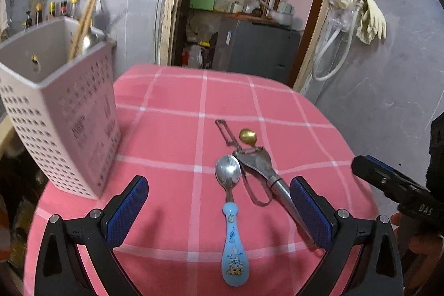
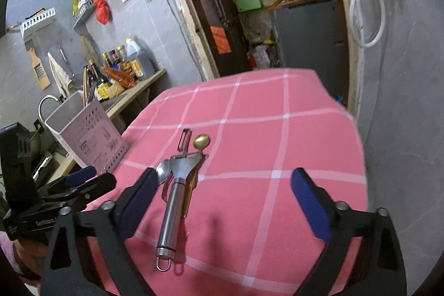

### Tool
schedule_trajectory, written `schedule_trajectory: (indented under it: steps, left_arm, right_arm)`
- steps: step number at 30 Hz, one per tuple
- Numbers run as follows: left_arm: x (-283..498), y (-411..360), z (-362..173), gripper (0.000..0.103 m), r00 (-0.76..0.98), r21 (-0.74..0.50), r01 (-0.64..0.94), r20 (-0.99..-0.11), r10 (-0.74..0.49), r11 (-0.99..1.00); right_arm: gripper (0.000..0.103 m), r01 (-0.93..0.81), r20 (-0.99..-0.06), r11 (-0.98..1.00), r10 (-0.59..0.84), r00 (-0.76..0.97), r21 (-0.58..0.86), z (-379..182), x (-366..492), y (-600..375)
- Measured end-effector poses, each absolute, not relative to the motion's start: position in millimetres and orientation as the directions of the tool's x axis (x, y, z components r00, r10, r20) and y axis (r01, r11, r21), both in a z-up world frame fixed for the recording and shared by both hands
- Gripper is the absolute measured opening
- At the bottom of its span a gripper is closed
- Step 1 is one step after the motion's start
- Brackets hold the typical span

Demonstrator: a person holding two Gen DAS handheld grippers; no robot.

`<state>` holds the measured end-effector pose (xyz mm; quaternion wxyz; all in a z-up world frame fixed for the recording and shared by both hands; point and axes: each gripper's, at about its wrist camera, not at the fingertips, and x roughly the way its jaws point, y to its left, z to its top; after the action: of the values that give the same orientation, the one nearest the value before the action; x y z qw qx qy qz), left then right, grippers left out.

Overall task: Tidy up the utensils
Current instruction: 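Move both grippers back over the remaining utensils, then grasp the blue-handled spoon with the left gripper while the right gripper grasps the peeler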

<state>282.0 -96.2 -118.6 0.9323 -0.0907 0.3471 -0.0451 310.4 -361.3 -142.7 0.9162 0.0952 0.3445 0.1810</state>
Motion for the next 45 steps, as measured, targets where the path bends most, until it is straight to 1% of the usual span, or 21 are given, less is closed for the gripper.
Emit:
schedule_trajectory:
  steps: [1,2,3,4,5,7,9,10,11,12,14,16,17,19,23,29,35,41,45]
  left_arm:
    - [284.4,-96.2,-121.9,0.100,0.746,-0.209,0.022,-0.648,-0.155,0.978]
    - [285.9,-95.6,-123.9,0.099,0.742,-0.215,0.024,-0.651,-0.161,0.976]
    - [287.8,-95.5,-126.5,0.093,0.734,-0.226,0.029,-0.657,-0.174,0.974]
    - [289.2,-95.8,-128.6,0.088,0.727,-0.232,0.031,-0.663,-0.182,0.972]
    - [291.5,-95.8,-130.9,0.085,0.717,-0.238,0.035,-0.670,-0.190,0.971]
    - [295.5,-96.4,-136.7,0.075,0.694,-0.254,0.043,-0.688,-0.212,0.966]
    - [298.7,-96.8,-140.8,0.068,0.677,-0.264,0.046,-0.701,-0.225,0.963]
    - [300.8,-97.1,-143.9,0.063,0.663,-0.271,0.046,-0.712,-0.233,0.961]
    - [301.9,-96.9,-145.9,0.061,0.656,-0.275,0.046,-0.717,-0.237,0.960]
    - [303.4,-96.9,-148.5,0.056,0.645,-0.283,0.045,-0.724,-0.245,0.958]
    - [305.4,-95.9,-152.1,0.051,0.630,-0.295,0.045,-0.733,-0.256,0.954]
    - [307.9,-94.9,-156.9,0.042,0.608,-0.314,0.042,-0.746,-0.274,0.949]
    - [308.8,-93.9,-158.8,0.039,0.600,-0.320,0.041,-0.750,-0.279,0.947]
    - [310.7,-92.8,-162.9,0.031,0.571,-0.334,0.036,-0.766,-0.293,0.942]
    - [312.8,-91.4,-165.4,0.027,0.540,-0.345,0.041,-0.782,-0.311,0.938]
    - [327.0,-93.2,-163.2,0.026,0.440,-0.328,0.106,-0.831,-0.340,0.939]
    - [342.3,-90.5,-163.1,0.020,0.350,-0.353,0.105,-0.862,-0.367,0.930]
    - [347.8,-89.7,-164.3,0.019,0.308,-0.380,0.090,-0.868,-0.389,0.920]
    - [353.6,-91.5,-164.7,0.018,0.281,-0.380,0.090,-0.877,-0.390,0.921]
  right_arm:
    - [0.078,-0.272,-0.601,0.913,0.405,0.689,0.304,-145.2,312.3,-359.2]
    - [0.072,-0.281,-0.606,0.909,0.416,0.678,0.309,-148.6,313.8,-356.6]
    - [0.066,-0.294,-0.611,0.902,0.430,0.665,0.315,-152.1,315.5,-353.1]
    - [0.064,-0.306,-0.615,0.897,0.442,0.653,0.320,-154.6,317.4,-351.2]
    - [0.061,-0.314,-0.617,0.893,0.451,0.646,0.324,-155.8,318.0,-349.2]
    - [0.055,-0.340,-0.620,0.880,0.475,0.625,0.332,-159.2,320.1,-342.9]
    - [0.046,-0.358,-0.623,0.871,0.491,0.609,0.336,-160.6,321.6,-339.3]
    - [0.045,-0.368,-0.626,0.866,0.499,0.600,0.338,-161.3,322.3,-336.9]
    - [0.041,-0.377,-0.629,0.862,0.506,0.590,0.339,-162.2,323.1,-333.8]
    - [0.037,-0.387,-0.633,0.858,0.512,0.581,0.339,-162.9,324.1,-331.0]
    - [0.034,-0.403,-0.641,0.850,0.523,0.562,0.340,-164.4,325.5,-328.1]
    - [0.030,-0.422,-0.651,0.840,0.535,0.539,0.340,-166.8,326.7,-322.5]
    - [0.028,-0.427,-0.654,0.838,0.537,0.533,0.340,-167.6,326.7,-321.3]
    - [0.027,-0.441,-0.665,0.829,0.546,0.510,0.343,-170.1,328.2,-315.9]
    - [0.026,-0.451,-0.685,0.819,0.556,0.471,0.354,-174.7,331.1,-311.9]
    - [0.026,-0.464,-0.729,0.819,0.540,0.421,0.339,-175.4,338.7,-300.8]
    - [0.025,-0.465,-0.792,0.830,0.494,0.358,0.308,-175.4,350.7,-285.4]
    - [0.023,-0.465,-0.850,0.850,0.421,0.316,0.247,-177.5,358.8,-269.8]
    - [0.023,-0.423,-0.882,0.865,0.398,0.252,0.269,-180.2,371.3,-266.0]
